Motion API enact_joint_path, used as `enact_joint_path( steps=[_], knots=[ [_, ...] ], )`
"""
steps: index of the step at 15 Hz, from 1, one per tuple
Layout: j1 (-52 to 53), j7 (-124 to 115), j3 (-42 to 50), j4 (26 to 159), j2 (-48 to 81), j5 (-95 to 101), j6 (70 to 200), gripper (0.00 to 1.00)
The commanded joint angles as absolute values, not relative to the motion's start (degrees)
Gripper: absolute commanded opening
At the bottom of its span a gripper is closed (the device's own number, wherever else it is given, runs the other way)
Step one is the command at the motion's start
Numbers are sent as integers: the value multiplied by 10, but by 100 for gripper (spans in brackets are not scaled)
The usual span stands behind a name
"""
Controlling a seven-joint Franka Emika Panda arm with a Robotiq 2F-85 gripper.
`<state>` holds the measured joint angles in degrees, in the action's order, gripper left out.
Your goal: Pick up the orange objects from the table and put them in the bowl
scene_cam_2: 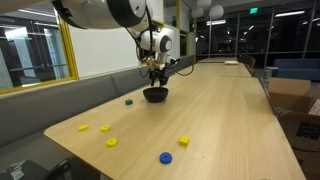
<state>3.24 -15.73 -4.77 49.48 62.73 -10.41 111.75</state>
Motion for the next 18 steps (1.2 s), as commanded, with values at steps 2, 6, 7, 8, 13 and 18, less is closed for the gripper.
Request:
enact_joint_path(
  steps=[2,6,7,8,13,18],
  knots=[
    [39,-155,-38,444,614,-89,993,100],
    [38,-163,-30,505,524,-65,938,100],
    [37,-165,-29,522,500,-61,929,100],
    [37,-171,-26,541,475,-58,924,100],
    [34,-181,-18,672,348,-66,937,100],
    [32,-195,-12,798,239,-72,947,100]
  ],
)
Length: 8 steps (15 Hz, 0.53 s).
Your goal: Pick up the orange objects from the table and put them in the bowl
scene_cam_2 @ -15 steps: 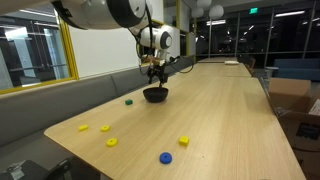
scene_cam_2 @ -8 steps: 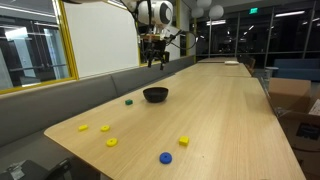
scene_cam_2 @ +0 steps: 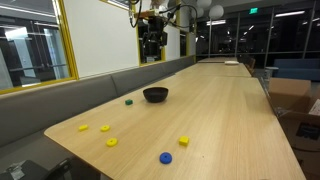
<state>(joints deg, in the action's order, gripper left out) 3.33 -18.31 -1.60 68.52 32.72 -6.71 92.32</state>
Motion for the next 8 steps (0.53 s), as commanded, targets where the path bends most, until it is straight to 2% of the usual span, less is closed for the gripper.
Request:
enact_joint_path(
  steps=[1,8],
  knots=[
    [33,-190,-8,823,219,-77,943,100],
    [17,-148,-8,1018,93,-107,963,100]
  ],
)
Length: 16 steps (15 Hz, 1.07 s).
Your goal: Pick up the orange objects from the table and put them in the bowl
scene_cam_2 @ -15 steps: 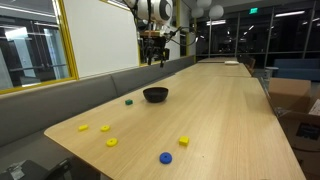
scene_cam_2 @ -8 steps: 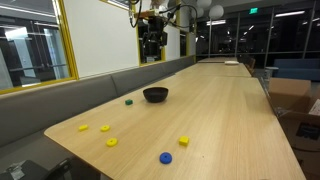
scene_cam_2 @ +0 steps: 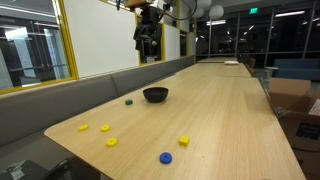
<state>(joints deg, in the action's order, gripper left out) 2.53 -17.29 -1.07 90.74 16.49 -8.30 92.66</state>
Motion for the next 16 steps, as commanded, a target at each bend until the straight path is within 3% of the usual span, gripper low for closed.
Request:
enact_joint_path(
  steps=[1,10,16],
  knots=[
    [15,-144,-7,1049,80,-113,973,100],
    [8,-24,-7,1189,24,-96,989,100],
    [17,-33,-16,1298,-66,-25,1096,100]
  ],
)
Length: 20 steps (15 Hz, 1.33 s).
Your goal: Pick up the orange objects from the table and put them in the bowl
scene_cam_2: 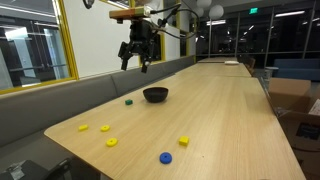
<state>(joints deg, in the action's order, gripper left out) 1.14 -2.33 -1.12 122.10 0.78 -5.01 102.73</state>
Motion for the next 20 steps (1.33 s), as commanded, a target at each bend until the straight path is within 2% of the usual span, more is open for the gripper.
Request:
enact_joint_path(
  steps=[1,7,20],
  knots=[
    [16,-43,-17,1318,-80,-23,1121,100],
    [11,-21,-10,1402,-145,-43,1219,100],
    [13,76,23,1413,-182,-80,1204,100]
  ],
)
